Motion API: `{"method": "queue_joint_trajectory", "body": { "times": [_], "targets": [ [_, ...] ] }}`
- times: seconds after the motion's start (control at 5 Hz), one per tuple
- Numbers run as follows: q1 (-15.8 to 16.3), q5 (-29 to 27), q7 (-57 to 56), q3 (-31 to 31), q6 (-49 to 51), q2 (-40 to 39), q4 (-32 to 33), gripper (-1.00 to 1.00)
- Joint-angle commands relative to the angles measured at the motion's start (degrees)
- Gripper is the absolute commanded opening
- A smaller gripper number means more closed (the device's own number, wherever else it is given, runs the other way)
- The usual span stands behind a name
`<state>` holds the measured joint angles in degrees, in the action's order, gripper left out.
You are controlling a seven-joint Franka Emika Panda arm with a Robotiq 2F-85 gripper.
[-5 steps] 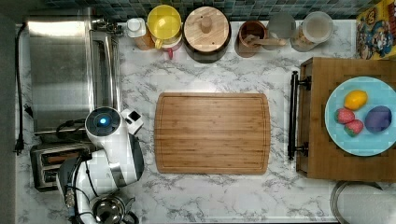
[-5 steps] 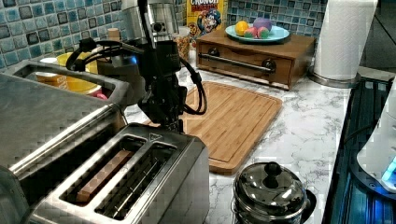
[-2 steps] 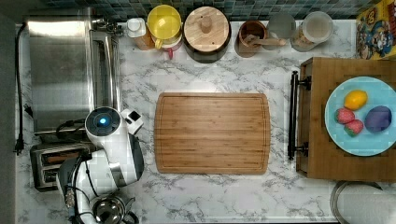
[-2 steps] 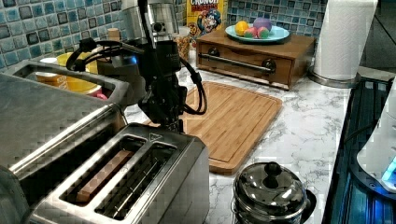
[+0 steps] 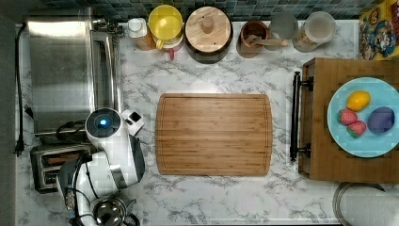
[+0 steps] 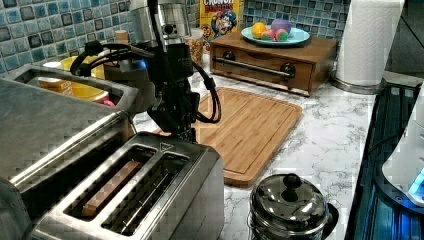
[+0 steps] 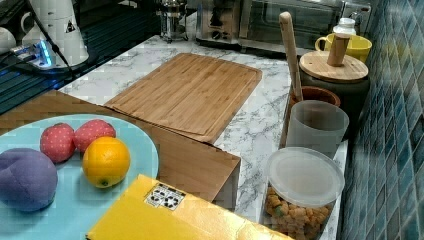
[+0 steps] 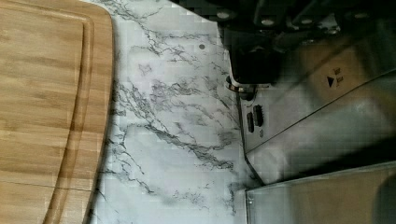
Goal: Turn on the toaster.
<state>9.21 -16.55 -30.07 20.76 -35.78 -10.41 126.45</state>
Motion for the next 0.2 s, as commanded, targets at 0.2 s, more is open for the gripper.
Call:
{"method": "queue_joint_trajectory", "body": {
  "times": [0.2],
  "targets": [
    [-0.1,2.3,1.4,-2.3,-5.7,-7.4,7.0,-1.0]
  ]
}}
